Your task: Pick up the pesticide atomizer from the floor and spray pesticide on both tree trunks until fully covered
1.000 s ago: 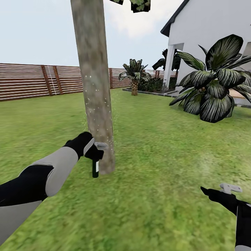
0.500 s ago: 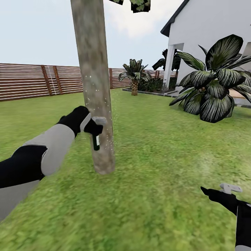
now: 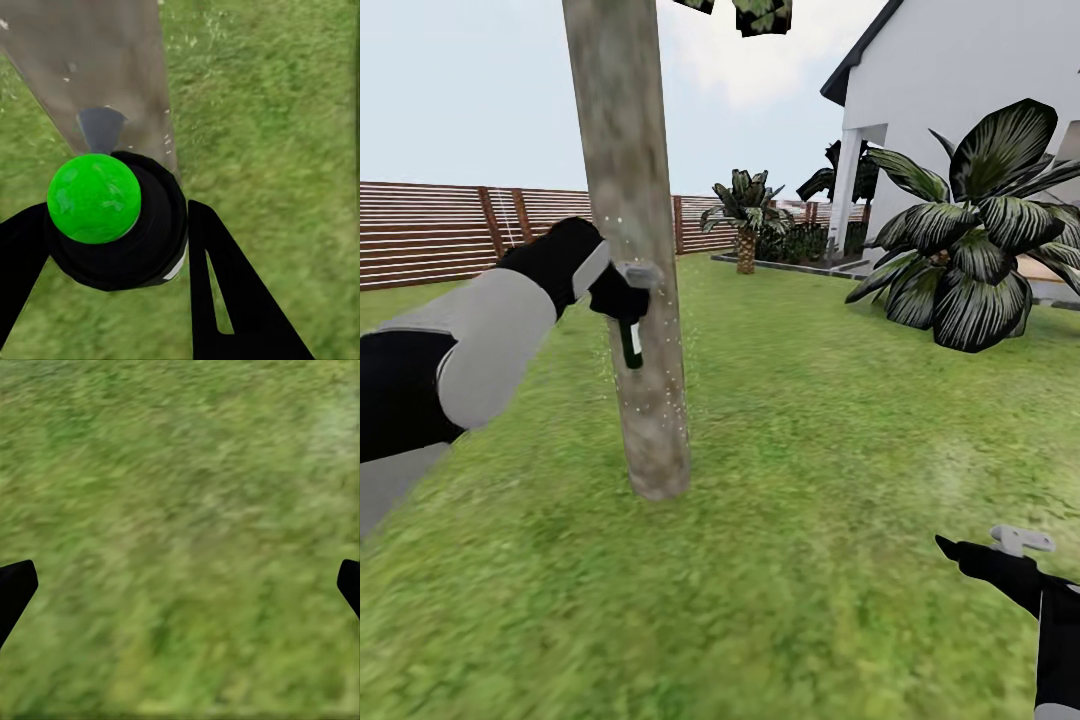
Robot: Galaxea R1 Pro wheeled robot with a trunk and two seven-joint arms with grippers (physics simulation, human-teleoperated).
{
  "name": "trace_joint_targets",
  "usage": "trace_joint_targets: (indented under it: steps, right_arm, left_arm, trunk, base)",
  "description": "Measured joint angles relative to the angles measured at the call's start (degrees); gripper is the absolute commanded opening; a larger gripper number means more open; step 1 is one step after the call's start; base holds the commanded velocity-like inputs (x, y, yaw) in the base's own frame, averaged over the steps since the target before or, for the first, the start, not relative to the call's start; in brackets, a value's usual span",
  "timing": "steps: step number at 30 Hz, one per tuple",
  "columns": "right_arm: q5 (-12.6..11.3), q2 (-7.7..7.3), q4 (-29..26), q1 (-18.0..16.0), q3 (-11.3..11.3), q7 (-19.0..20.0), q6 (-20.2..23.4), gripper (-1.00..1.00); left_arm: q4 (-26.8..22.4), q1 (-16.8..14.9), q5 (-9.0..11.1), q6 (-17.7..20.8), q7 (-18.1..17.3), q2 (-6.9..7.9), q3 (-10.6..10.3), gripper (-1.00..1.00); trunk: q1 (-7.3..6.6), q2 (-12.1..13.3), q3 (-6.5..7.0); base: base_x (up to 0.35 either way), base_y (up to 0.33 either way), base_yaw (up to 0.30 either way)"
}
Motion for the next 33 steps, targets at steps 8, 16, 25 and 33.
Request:
trace_joint_targets:
  steps: [8,16,25,33]
  right_arm:
    - [0.01,0.0,0.0,-0.02,-0.02,0.0,-0.02,1.0]
    - [0.01,0.0,0.0,-0.04,-0.01,-0.03,0.0,1.0]
    - [-0.04,0.0,0.0,-0.03,0.0,-0.03,-0.01,1.0]
    - [0.02,0.0,0.0,-0.03,0.0,-0.01,0.03,1.0]
  left_arm:
    - [4.54,-10.76,0.05,0.07,-0.09,-0.56,-0.02,-1.0]
    - [7.07,-14.29,0.06,0.07,-0.09,-0.51,-0.07,-1.0]
    - [7.35,-9.14,-0.11,-0.06,-0.08,0.39,-0.31,-1.0]
    - [7.24,5.65,-0.16,-0.72,-0.17,3.13,-0.18,-1.0]
  trunk:
    - [0.0,0.0,0.0]
    - [0.01,0.01,-0.01]
    - [0.02,0.02,-0.02]
    - [0.02,0.01,-0.02]
  base:
    - [0.0,0.0,0.0]
    - [0.0,0.0,0.0]
    - [0.0,0.0,0.0]
    - [0.0,0.0,0.0]
